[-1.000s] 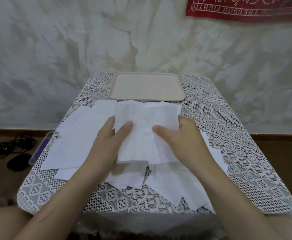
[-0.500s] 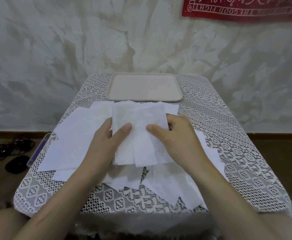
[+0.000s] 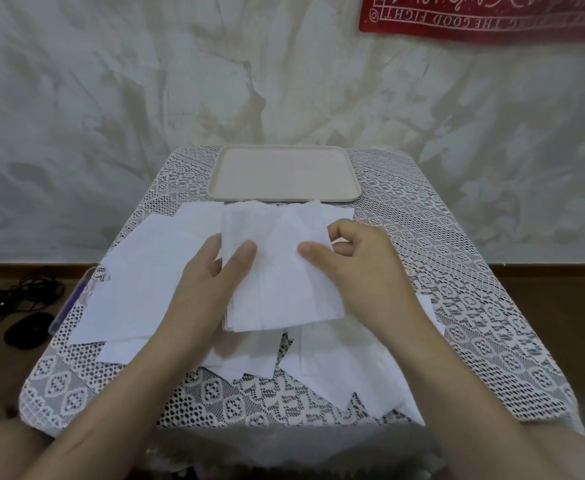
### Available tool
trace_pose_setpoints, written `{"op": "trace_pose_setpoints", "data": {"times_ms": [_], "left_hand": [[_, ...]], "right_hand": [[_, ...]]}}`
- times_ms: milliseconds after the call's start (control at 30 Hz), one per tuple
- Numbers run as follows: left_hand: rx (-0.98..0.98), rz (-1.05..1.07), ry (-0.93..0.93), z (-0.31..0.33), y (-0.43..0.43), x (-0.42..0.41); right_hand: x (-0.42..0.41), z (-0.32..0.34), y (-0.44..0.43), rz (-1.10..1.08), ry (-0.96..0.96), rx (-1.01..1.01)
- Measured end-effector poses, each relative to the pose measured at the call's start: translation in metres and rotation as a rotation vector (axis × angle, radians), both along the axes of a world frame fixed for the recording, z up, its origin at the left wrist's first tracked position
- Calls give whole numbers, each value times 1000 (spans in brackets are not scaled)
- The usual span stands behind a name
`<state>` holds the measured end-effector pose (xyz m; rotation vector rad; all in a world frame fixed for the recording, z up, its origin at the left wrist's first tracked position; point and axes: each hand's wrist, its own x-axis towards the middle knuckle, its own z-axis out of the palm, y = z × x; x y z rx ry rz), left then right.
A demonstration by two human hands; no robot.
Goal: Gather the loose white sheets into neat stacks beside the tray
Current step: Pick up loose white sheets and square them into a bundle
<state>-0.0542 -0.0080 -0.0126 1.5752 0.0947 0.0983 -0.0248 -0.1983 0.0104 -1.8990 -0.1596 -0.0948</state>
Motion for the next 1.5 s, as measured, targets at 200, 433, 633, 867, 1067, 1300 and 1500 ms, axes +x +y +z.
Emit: {"op": "trace_pose_setpoints", "data": {"times_ms": [200, 433, 633, 867, 1067, 1300, 1500], "left_hand": [[-17, -17, -4, -2, 0, 1], [-16, -16, -12, -4, 3, 3], [-62, -8, -25, 3, 1, 3], [-87, -22, -50, 2, -11, -1], [-142, 23, -60, 3, -16, 3], [-346, -17, -53, 8, 1, 19], [32, -161, -137, 15, 15, 31]], "right_hand": [[-1, -8, 22, -17, 22, 43], [3, -12, 18, -12, 26, 86], [2, -8, 3, 114, 191, 147], [-6, -10, 10, 304, 208, 63], [-8, -11, 11, 380, 220, 21], [6, -4, -11, 221, 246, 276], [19, 6, -29, 203, 124, 536]]}}
